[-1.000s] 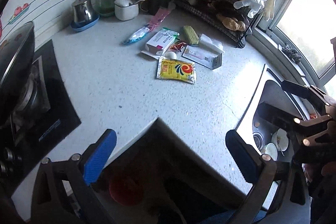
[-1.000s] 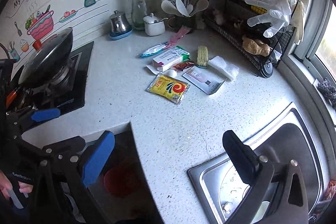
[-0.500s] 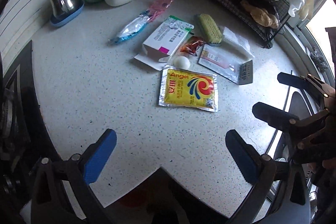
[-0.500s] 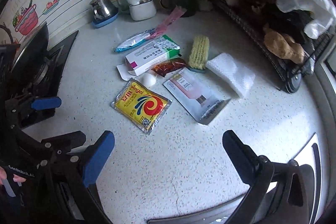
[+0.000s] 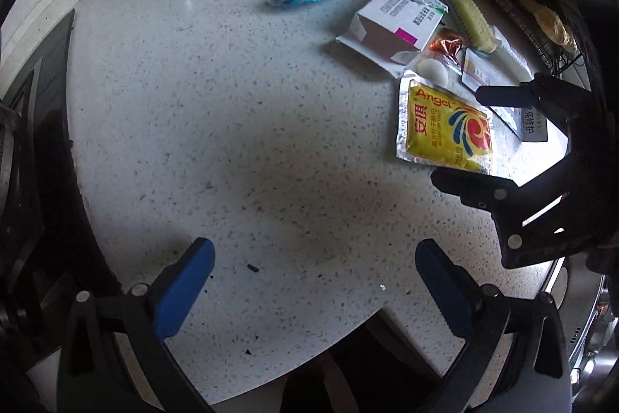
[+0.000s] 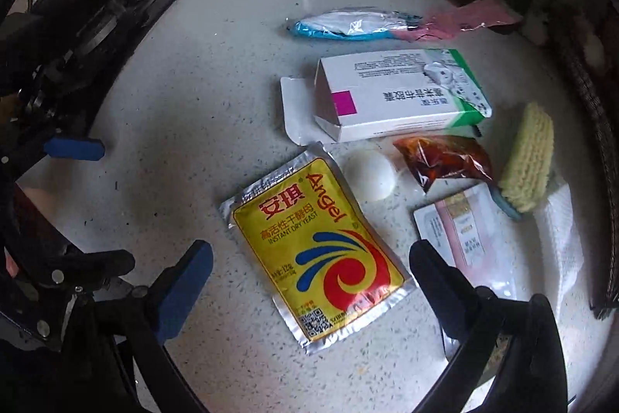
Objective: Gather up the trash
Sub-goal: 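Grasp the yellow yeast sachet with the right gripper while the left gripper grasps the medicine box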
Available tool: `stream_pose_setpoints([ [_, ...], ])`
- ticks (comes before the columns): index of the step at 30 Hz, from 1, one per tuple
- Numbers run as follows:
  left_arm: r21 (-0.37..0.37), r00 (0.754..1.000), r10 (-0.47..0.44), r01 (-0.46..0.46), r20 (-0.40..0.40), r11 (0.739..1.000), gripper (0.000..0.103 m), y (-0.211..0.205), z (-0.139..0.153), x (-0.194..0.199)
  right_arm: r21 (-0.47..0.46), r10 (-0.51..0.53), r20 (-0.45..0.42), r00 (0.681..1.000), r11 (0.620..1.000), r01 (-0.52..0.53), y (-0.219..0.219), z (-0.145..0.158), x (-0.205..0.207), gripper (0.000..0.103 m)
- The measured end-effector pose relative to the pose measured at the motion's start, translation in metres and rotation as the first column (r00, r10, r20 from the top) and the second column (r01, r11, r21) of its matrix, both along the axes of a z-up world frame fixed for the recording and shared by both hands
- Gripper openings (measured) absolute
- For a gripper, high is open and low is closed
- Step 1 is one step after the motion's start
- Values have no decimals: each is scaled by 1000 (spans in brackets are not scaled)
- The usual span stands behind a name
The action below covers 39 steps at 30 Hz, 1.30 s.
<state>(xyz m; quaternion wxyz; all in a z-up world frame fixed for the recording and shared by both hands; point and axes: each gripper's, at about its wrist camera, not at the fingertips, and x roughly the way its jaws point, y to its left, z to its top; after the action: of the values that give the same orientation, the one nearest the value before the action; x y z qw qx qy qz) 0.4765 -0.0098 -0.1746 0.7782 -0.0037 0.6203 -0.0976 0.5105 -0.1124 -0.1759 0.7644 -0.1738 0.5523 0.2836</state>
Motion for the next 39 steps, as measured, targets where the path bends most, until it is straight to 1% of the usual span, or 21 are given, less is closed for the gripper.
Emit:
stream_pose_setpoints([
  [2, -3, 1000, -5, 5, -4, 1000, 103, 0, -2, -1, -21, 37, -5, 999, 999, -37, 4, -7, 1, 97],
  [4, 0, 1000, -10, 10, -2, 1000, 103, 0, -1, -2, -53, 85, 33, 996, 995, -83, 8, -8, -2, 96],
  [6, -1, 1000, -12, 12, -4, 1000, 103, 1, 0, -5, -56, 130, 34, 991, 990, -128, 10, -8, -3, 95],
  [9, -5, 1000, -17, 17, -6, 1000, 103, 3, 1, -10, -66, 215, 25, 976, 975, -213, 14, -7, -10, 93],
  [10, -6, 1000, -21, 21, -4, 1000, 103, 3, 1, -12, -66, 247, 26, 969, 967, -245, 14, -7, -13, 91],
  [11, -9, 1000, -26, 26, -4, 1000, 103, 2, 2, -14, -59, 267, 29, 963, 963, -265, 16, -6, -16, 86],
  [12, -8, 1000, -27, 27, -6, 1000, 103, 1, 1, -15, -52, 284, 32, 958, 958, -282, 17, -4, -19, 72],
  [14, -3, 1000, -24, 24, -8, 1000, 103, 0, 2, -19, -54, 301, 31, 953, 953, -299, 18, -1, -25, 62],
  [15, -4, 1000, -24, 24, -7, 1000, 103, 1, 2, -22, -57, 309, 28, 951, 950, -307, 17, 1, -27, 52],
  [17, -7, 1000, -25, 25, -2, 1000, 103, -1, 5, -23, -51, 298, 23, 954, 954, -297, 13, 3, -29, 49],
  [20, 1, 999, -33, 33, 11, 999, 103, -4, 11, -24, -16, 243, 22, 970, 970, -243, -1, 9, -29, 42],
  [21, 3, 999, -35, 35, 15, 999, 103, -4, 13, -23, 3, 215, 19, 977, 977, -215, -6, 12, -28, 41],
  [23, 5, 999, -36, 36, 20, 999, 103, -5, 17, -23, 54, 142, 0, 990, 988, -142, -17, 14, -32, 40],
  [24, 4, 999, -37, 37, 23, 999, 103, -6, 19, -23, 70, 115, -11, 993, 991, -114, -20, 16, -27, 40],
  [27, 7, 998, -55, 55, 36, 998, 103, -10, 28, -17, 115, 29, -32, 999, 993, -25, -35, 23, -31, 40],
  [30, 24, 994, -94, 93, 54, 995, 103, -16, 40, 4, 131, -64, -6, 998, 989, 65, -53, 39, -32, 40],
  [33, 36, 985, -155, 153, 75, 988, 103, -27, 47, 26, 149, -173, 25, 985, 975, 167, -77, 59, -28, 40],
  [36, 50, 969, -225, 221, 99, 974, 103, -41, 46, 54, 173, -303, 22, 953, 940, 295, -101, 69, -19, 40],
  [39, 57, 953, -287, 282, 102, 958, 103, -60, 40, 81, 177, -387, 41, 921, 910, 374, -113, 74, -13, 40],
])
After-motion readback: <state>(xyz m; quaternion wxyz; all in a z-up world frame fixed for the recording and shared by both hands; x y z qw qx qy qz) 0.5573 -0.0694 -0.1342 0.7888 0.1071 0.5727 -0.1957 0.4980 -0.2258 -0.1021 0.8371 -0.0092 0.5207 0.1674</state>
